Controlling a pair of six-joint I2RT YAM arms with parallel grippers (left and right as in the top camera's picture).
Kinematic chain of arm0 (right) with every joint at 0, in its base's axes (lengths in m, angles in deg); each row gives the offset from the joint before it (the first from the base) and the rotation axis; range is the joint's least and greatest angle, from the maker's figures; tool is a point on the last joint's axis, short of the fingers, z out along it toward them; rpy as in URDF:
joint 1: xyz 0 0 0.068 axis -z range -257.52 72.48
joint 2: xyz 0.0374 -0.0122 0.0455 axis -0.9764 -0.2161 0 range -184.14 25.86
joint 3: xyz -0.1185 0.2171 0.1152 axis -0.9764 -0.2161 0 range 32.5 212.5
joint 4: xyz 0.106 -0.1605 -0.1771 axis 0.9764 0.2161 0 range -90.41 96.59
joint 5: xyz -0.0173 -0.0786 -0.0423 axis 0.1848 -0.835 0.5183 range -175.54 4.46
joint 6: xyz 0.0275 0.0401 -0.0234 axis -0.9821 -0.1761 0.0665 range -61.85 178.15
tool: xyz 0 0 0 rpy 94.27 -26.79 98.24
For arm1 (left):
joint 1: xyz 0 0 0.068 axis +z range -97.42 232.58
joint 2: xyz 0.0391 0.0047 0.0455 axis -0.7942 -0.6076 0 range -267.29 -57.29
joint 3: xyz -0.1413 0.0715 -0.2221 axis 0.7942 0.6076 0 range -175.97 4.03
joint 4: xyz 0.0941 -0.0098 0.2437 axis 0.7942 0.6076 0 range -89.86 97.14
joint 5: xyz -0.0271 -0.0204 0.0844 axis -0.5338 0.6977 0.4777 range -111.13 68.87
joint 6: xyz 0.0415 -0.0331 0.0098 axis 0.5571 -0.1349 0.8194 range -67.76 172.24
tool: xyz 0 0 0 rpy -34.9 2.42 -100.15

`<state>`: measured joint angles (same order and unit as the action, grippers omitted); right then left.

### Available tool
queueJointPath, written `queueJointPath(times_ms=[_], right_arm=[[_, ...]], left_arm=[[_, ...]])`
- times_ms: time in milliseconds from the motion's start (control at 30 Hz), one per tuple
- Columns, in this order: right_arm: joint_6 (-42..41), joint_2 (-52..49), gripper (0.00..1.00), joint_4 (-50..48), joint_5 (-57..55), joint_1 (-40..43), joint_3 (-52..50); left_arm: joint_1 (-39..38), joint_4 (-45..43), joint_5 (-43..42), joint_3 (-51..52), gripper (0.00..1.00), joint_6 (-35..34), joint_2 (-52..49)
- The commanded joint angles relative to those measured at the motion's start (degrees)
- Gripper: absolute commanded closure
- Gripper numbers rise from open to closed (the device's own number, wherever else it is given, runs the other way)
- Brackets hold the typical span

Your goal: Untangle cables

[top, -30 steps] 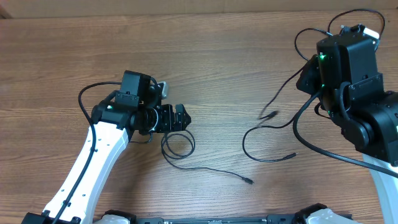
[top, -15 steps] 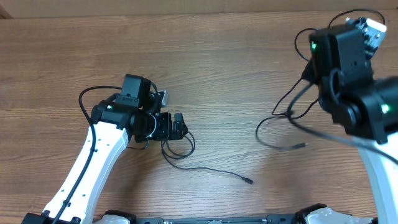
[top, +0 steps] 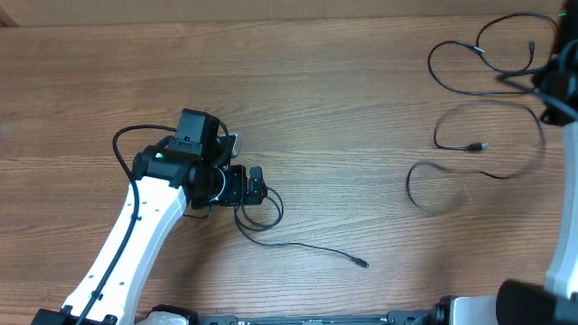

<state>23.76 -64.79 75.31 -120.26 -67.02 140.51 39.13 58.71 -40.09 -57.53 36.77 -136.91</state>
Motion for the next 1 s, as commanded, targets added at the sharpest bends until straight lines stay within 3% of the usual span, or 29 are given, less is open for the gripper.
queueJointPath(times_ms=[0,100,267,533,600,633,967], right_arm=[[-0.1,-5.0,0.96,-0.9,3.4,7.2,0.7],[0.0,-8.4,0.95,-0.4,11.5,11.0,0.7],[0.4,-14.1,0.77,3.0,23.1,13.3,0.7],[0.4,-18.3,0.24,6.0,26.6,12.9,-1.5],[0.4,-18.3,0.04,6.1,27.4,12.9,-1.6],[0.4,-18.3,0.0,6.1,27.6,12.9,-1.6],[0.4,-18.8,0.0,6.2,26.4,12.9,-2.0]], left_arm=[[0.0,0.0,1.6,-1.2,0.0,0.1,1.0],[0.0,0.0,1.6,-1.2,0.0,0.0,1.0],[-0.1,-0.5,1.6,-1.2,0.01,0.0,1.0],[-0.1,-0.4,1.6,-1.2,0.01,0.0,1.0],[-0.1,-0.4,1.6,-1.2,0.0,0.0,1.0],[-0.1,-0.4,1.6,-1.2,0.01,0.0,1.0],[-0.1,0.2,1.1,-1.2,0.0,-2.4,1.0]])
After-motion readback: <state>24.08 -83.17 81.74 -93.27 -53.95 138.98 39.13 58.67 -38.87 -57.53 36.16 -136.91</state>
